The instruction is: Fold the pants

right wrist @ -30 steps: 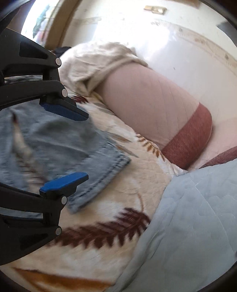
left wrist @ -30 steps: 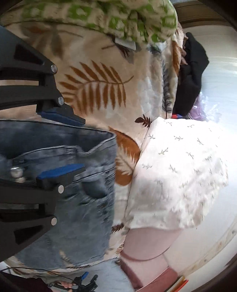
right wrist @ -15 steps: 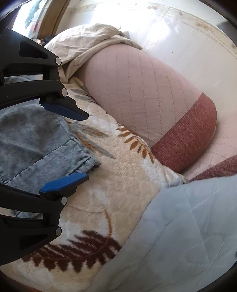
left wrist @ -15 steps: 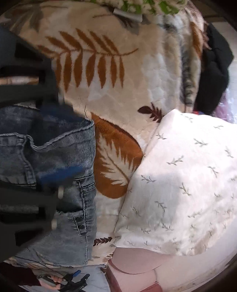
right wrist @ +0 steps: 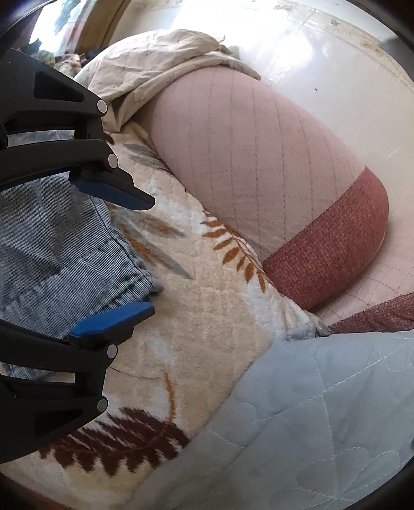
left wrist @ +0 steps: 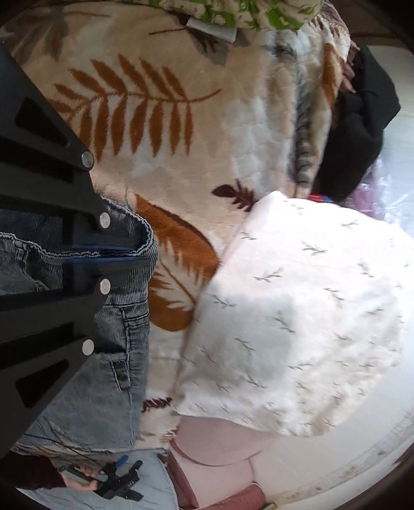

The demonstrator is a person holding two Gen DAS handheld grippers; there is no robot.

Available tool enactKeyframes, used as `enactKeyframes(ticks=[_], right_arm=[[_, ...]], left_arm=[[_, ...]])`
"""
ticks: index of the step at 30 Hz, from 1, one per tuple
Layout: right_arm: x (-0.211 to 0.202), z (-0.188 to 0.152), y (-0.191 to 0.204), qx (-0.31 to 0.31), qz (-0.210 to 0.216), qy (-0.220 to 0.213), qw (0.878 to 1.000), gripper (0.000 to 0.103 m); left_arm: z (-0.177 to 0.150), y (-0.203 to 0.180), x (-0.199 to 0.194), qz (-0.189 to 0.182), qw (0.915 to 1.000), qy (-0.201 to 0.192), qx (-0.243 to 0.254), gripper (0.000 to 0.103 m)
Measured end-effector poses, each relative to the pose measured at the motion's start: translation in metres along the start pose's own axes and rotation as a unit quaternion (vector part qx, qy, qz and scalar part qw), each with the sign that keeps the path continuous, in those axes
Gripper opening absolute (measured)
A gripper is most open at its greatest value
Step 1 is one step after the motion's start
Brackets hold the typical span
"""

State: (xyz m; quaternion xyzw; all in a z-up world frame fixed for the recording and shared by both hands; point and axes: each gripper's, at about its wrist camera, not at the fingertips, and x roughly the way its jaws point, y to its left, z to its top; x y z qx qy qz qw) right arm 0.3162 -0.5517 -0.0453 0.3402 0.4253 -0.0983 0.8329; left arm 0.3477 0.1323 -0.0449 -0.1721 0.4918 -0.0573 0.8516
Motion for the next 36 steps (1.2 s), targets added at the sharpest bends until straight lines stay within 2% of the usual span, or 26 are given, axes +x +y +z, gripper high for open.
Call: enactKeyframes(ticks=[3, 7, 10, 12, 14, 15, 16, 17, 19, 21, 25, 30, 32, 36], right_arm=[[0.002, 0.007, -0.001, -0.004, -0.008, 0.002, 1.0, 0.065], [0.011, 0.013, 0.002, -0.013, -0.008, 0.004, 1.0, 0.072], [0.031, 0.007, 0.007, -0.023, -0.037, 0.034, 0.998, 0.072], [0.045, 0.0, 0.012, -0.043, -0.077, 0.045, 0.995, 0.072], [0.057, -0.007, 0.016, -0.067, -0.101, 0.054, 0.991, 0.066], [0.059, -0.01, 0.021, -0.092, -0.123, 0.046, 0.987, 0.054], [0.06, -0.013, 0.025, -0.109, -0.141, 0.043, 0.983, 0.034], [0.06, -0.015, 0.027, -0.121, -0.157, 0.046, 0.979, 0.031], [0.054, -0.018, 0.028, -0.121, -0.146, 0.054, 0.98, 0.018], [0.045, -0.022, 0.029, -0.121, -0.147, 0.056, 0.98, 0.015], [0.012, -0.034, 0.035, -0.13, -0.131, 0.021, 0.983, 0.014], [-0.056, -0.046, 0.033, -0.113, -0.085, -0.043, 0.989, 0.014], [-0.082, -0.047, 0.028, -0.097, -0.059, -0.068, 0.991, 0.014], [-0.133, -0.07, 0.015, -0.081, -0.031, -0.106, 0.991, 0.014]], left_arm=[[0.003, 0.0, -0.006, -0.011, 0.9999, -0.011, -0.002, 0.004], [0.002, -0.001, 0.004, 0.003, 1.0, -0.008, 0.002, 0.004], [-0.002, 0.002, 0.012, 0.009, 0.9999, -0.003, -0.005, 0.004], [-0.005, 0.004, 0.015, 0.011, 0.9999, -0.001, -0.008, 0.004], [-0.007, 0.005, 0.016, 0.013, 0.9999, 0.0, -0.01, 0.004], [-0.007, 0.004, 0.014, 0.014, 0.9999, -0.001, -0.009, 0.004], [-0.007, 0.003, 0.012, 0.014, 0.9999, -0.004, -0.008, 0.004], [-0.008, 0.002, 0.009, 0.014, 0.9998, -0.008, -0.007, 0.004], [-0.008, -0.001, 0.003, 0.012, 0.9998, -0.015, -0.005, 0.004], [-0.009, -0.004, -0.005, 0.011, 0.9997, -0.02, -0.005, 0.004], [-0.011, -0.009, -0.025, -0.001, 0.9996, -0.028, -0.004, 0.004], [-0.019, -0.016, -0.065, -0.023, 0.9986, -0.047, -0.004, 0.004], [-0.028, -0.016, -0.081, -0.034, 0.998, -0.054, -0.006, 0.004], [-0.058, -0.01, -0.116, -0.057, 0.9965, -0.059, -0.013, 0.004]])
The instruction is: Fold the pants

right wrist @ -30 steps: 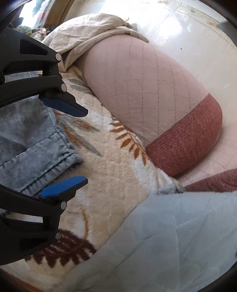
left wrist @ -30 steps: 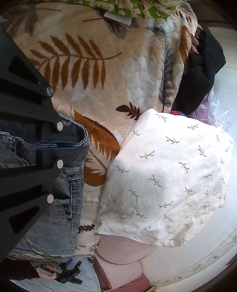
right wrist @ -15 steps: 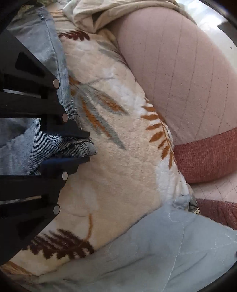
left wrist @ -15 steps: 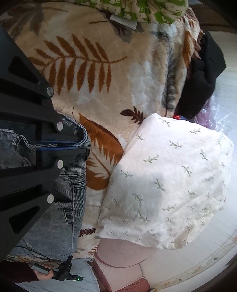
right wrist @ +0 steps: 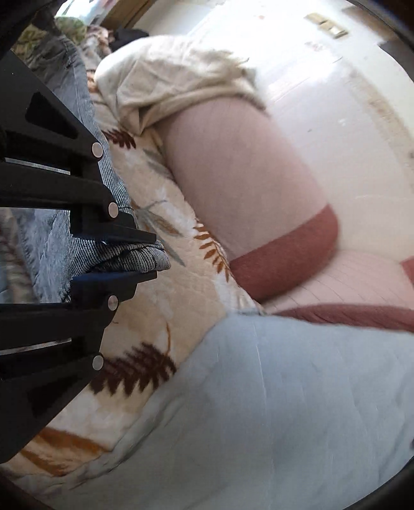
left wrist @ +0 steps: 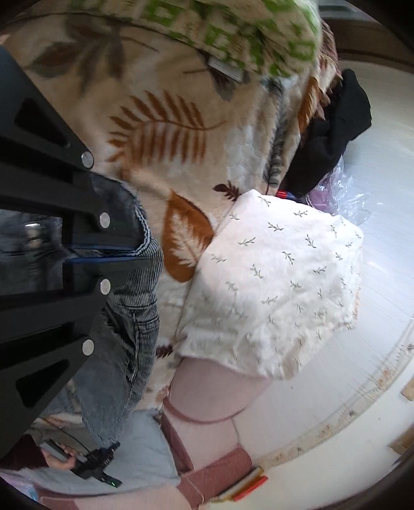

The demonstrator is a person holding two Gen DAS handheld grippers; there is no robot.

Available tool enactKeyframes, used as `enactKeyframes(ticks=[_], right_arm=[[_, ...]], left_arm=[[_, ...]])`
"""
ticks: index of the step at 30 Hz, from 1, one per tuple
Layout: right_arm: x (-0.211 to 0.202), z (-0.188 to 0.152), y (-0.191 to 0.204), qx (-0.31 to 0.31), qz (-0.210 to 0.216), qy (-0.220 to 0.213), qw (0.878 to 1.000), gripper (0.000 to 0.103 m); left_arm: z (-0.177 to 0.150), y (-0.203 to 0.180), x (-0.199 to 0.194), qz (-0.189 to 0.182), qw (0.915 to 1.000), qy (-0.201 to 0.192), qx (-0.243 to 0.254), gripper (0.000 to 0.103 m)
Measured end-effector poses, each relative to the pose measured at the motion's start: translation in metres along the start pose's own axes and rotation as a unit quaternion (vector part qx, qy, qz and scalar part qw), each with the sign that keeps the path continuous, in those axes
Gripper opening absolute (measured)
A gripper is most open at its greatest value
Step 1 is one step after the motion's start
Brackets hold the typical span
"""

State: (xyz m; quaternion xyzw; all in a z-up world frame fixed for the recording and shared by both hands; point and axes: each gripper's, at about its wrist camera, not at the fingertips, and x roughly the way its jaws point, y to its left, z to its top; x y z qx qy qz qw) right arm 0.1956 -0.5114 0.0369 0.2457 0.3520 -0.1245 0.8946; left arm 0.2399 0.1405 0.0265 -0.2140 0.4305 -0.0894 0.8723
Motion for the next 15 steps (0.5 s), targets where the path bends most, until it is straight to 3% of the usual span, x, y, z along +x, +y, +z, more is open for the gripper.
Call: enactKeyframes(ticks=[7, 12, 15], right_arm=[[-0.06, -0.077, -0.049, 0.032, 0.032, -0.008, 0.999, 0.014], [-0.083, -0.141, -0.083, 0.055, 0.052, 0.018, 0.997, 0.014], [-0.084, -0.177, -0.1, 0.07, 0.054, 0.06, 0.994, 0.014]], left_arm=[[-0.079, 0.021, -0.056, -0.023, 0.9996, 0.014, -0.012, 0.004], [-0.138, 0.066, -0.052, -0.011, 0.9967, 0.054, -0.059, 0.004], [-0.166, 0.088, -0.041, -0.002, 0.9942, 0.069, -0.082, 0.005]])
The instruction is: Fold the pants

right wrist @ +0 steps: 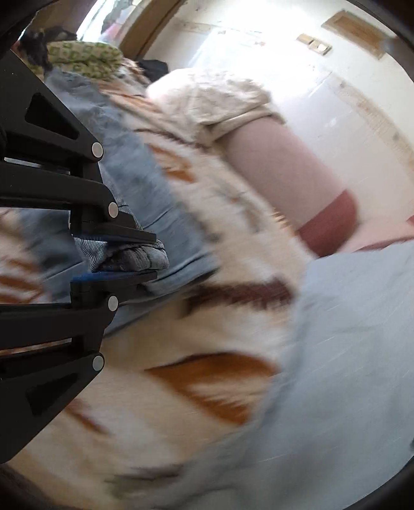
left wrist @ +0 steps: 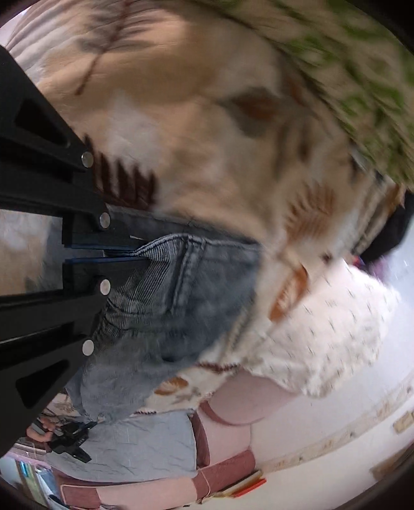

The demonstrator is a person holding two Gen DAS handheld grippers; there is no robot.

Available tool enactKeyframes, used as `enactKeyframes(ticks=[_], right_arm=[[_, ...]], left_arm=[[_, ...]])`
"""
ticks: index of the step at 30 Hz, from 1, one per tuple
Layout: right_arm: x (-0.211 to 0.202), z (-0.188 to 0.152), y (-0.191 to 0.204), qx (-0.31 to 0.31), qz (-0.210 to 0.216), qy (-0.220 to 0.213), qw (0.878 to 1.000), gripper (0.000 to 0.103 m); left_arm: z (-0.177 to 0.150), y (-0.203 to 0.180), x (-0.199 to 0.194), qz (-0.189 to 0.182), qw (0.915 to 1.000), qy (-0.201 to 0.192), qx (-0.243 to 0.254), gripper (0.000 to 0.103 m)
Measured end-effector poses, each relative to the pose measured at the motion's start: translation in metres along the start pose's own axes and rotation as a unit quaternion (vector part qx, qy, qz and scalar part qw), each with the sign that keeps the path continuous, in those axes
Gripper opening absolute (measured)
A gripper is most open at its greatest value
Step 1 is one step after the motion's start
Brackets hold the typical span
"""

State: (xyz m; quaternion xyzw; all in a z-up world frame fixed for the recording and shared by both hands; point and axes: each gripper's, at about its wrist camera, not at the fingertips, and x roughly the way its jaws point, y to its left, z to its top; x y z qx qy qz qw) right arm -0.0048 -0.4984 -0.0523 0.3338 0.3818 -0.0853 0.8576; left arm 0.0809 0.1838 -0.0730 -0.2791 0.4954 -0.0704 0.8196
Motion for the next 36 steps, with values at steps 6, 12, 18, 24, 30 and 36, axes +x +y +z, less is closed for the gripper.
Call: enactKeyframes(ticks=[6, 12, 18, 24, 30, 36], right_arm=[[-0.009, -0.017, -0.012, 0.013, -0.015, 0.036, 0.999, 0.024], [-0.025, 0.001, 0.006, 0.0, -0.008, -0.003, 1.0, 0.048], [-0.005, 0.029, 0.017, 0.007, -0.004, -0.023, 1.0, 0.057], [0.027, 0.054, 0.001, 0.059, 0.028, -0.016, 0.998, 0.057], [0.059, 0.064, -0.004, 0.056, -0.003, 0.034, 0.998, 0.057], [0.07, 0.058, -0.005, 0.03, 0.006, 0.081, 0.996, 0.027]], left_arm=[[-0.02, -0.034, -0.018, 0.057, 0.99, -0.05, 0.119, 0.007], [-0.022, -0.08, -0.058, 0.117, 0.9645, -0.117, 0.206, 0.01], [-0.039, -0.158, -0.058, 0.071, 0.9377, -0.148, 0.306, 0.01], [-0.076, -0.248, -0.016, -0.046, 0.9135, -0.122, 0.386, 0.01], [-0.116, -0.309, 0.063, -0.074, 0.8898, -0.04, 0.448, 0.01], [-0.137, -0.298, 0.107, -0.055, 0.8952, 0.03, 0.441, 0.01]])
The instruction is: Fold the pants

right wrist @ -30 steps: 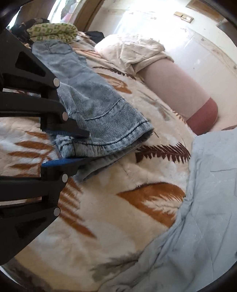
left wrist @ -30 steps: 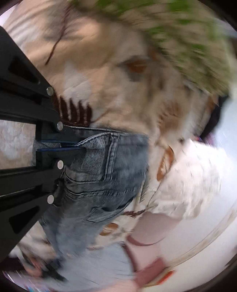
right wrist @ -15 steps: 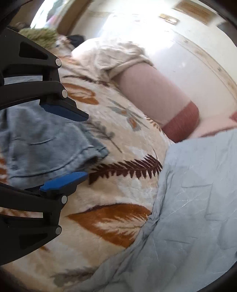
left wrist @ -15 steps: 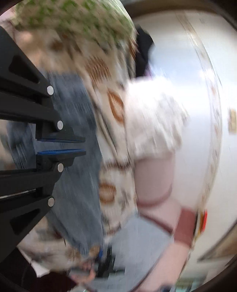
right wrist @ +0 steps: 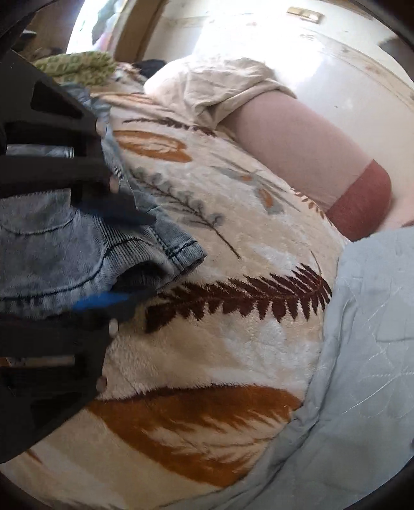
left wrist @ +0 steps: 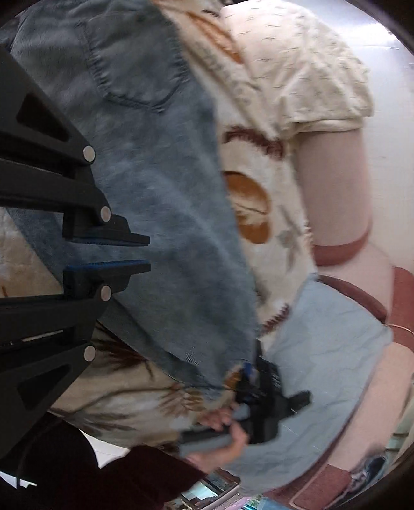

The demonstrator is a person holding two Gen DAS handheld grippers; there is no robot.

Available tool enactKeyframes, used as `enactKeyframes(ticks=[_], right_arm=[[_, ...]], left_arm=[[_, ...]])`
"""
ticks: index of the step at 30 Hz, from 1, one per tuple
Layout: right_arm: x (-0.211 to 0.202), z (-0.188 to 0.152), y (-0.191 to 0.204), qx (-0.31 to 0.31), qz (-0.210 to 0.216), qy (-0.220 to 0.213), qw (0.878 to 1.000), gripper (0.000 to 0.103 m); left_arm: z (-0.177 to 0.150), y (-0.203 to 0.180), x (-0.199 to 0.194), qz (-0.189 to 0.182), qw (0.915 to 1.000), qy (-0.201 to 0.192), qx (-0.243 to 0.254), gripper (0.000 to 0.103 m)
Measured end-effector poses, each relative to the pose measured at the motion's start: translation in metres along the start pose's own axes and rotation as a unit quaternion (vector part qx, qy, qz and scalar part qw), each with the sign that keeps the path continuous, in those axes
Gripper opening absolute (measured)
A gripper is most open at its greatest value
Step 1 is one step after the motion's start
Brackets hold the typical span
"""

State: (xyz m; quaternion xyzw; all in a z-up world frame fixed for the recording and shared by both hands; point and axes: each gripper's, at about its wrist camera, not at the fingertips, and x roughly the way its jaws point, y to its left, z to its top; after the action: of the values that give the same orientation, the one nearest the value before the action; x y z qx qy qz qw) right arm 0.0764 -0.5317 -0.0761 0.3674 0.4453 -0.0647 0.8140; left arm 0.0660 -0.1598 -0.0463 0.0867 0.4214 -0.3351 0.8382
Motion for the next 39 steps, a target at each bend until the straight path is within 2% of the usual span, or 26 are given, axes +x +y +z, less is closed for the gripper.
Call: enactKeyframes(ticks=[1, 2, 5, 8, 10, 12, 14, 15, 16, 18, 20, 22, 23, 25, 29, 32, 34, 36, 39], right_arm=[[-0.001, 0.0, 0.0, -0.002, 0.008, 0.002, 1.0, 0.02], [-0.004, 0.0, 0.001, 0.0, 0.022, 0.0, 1.0, 0.017], [-0.017, 0.003, 0.007, -0.006, 0.043, -0.032, 0.999, 0.016], [-0.032, 0.006, 0.021, -0.029, 0.063, -0.083, 0.994, 0.016], [-0.03, 0.008, 0.026, -0.039, 0.06, -0.106, 0.992, 0.016], [-0.013, 0.011, 0.022, -0.027, 0.054, -0.103, 0.993, 0.017], [0.006, 0.012, 0.016, -0.018, 0.011, -0.093, 0.995, 0.02], [0.016, 0.012, 0.012, -0.015, -0.016, -0.083, 0.996, 0.022], [0.024, 0.011, 0.007, -0.007, -0.032, -0.066, 0.997, 0.031], [0.021, 0.01, 0.002, 0.012, -0.035, -0.05, 0.998, 0.04], [-0.002, 0.007, 0.006, 0.003, -0.018, -0.056, 0.998, 0.043], [-0.031, -0.004, 0.013, -0.023, -0.013, -0.075, 0.997, 0.067], [-0.042, -0.012, 0.015, -0.035, -0.014, -0.078, 0.996, 0.071], [-0.055, -0.028, 0.012, -0.05, -0.021, -0.064, 0.997, 0.075], [-0.051, -0.052, 0.002, -0.049, -0.041, -0.034, 0.997, 0.075], [-0.032, -0.064, 0.0, -0.051, -0.082, -0.009, 0.995, 0.063], [-0.031, -0.069, 0.004, -0.061, -0.129, -0.023, 0.99, 0.034], [-0.036, -0.075, 0.005, -0.062, -0.145, -0.028, 0.987, 0.025], [-0.048, -0.087, 0.012, -0.082, -0.167, -0.041, 0.982, 0.022]], left_arm=[[-0.005, 0.001, 0.003, -0.002, 0.9999, 0.011, -0.002, 0.01], [-0.01, 0.001, 0.008, -0.003, 0.9997, 0.023, -0.005, 0.01], [-0.026, 0.001, 0.014, -0.005, 0.999, 0.043, -0.011, 0.01], [-0.033, -0.003, 0.015, -0.003, 0.9988, 0.048, -0.006, 0.011], [-0.033, -0.005, 0.016, -0.003, 0.9988, 0.048, -0.004, 0.01], [-0.035, -0.007, 0.015, -0.004, 0.9987, 0.051, -0.005, 0.01], [-0.036, -0.008, 0.015, -0.003, 0.9986, 0.053, -0.003, 0.01], [-0.036, -0.008, 0.013, -0.002, 0.9986, 0.053, -0.004, 0.01], [-0.035, -0.006, 0.011, -0.002, 0.9987, 0.051, -0.008, 0.01], [-0.033, 0.0, 0.0, -0.001, 0.9991, 0.036, -0.022, 0.011], [-0.029, 0.009, -0.014, 0.0, 0.9992, 0.015, -0.038, 0.01], [-0.027, 0.021, -0.03, 0.01, 0.9987, -0.007, -0.05, 0.01], [-0.026, 0.027, -0.038, 0.02, 0.9983, -0.018, -0.052, 0.01], [-0.028, 0.045, -0.055, 0.047, 0.9963, -0.038, -0.061, 0.01], [-0.036, 0.098, -0.072, 0.098, 0.9882, -0.035, -0.113, 0.011], [-0.05, 0.138, -0.08, 0.134, 0.9783, -0.028, -0.156, 0.011], [-0.062, 0.158, -0.08, 0.149, 0.9719, -0.02, -0.181, 0.011], [-0.072, 0.169, -0.079, 0.158, 0.9687, -0.011, -0.192, 0.011], [-0.081, 0.168, -0.072, 0.154, 0.9697, -0.003, -0.19, 0.011]])
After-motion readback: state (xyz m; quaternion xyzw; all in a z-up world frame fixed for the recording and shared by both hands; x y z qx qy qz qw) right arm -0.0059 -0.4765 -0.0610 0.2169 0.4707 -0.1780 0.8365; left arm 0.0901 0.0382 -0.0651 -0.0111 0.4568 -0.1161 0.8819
